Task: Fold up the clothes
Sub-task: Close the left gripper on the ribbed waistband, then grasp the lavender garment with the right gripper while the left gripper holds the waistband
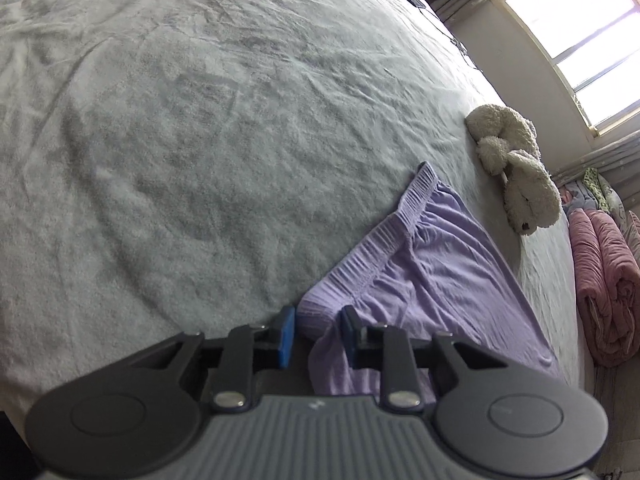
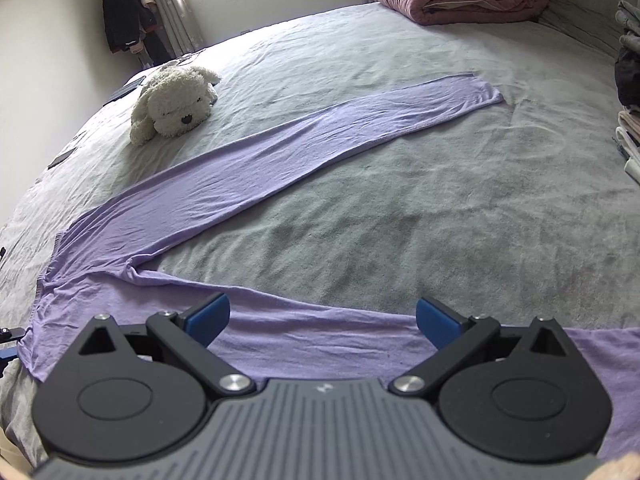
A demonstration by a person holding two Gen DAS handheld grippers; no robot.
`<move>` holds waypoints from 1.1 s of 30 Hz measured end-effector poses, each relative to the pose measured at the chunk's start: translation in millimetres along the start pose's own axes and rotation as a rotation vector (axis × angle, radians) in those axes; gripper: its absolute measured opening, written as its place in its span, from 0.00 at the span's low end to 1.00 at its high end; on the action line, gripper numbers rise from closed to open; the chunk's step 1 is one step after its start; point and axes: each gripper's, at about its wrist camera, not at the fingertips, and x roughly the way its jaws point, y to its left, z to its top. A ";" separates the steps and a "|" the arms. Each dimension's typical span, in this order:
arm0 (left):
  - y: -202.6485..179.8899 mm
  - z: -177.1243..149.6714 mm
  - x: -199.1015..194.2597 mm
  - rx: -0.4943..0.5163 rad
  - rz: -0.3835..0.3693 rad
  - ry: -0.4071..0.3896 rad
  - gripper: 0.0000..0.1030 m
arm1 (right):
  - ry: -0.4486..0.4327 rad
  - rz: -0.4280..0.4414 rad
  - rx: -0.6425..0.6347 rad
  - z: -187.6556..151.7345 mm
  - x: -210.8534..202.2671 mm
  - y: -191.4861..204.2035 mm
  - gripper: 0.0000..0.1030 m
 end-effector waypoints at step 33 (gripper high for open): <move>-6.1 7.3 -14.8 0.073 0.069 -0.080 0.09 | -0.084 -0.336 0.607 -91.3 -105.2 -204.5 0.51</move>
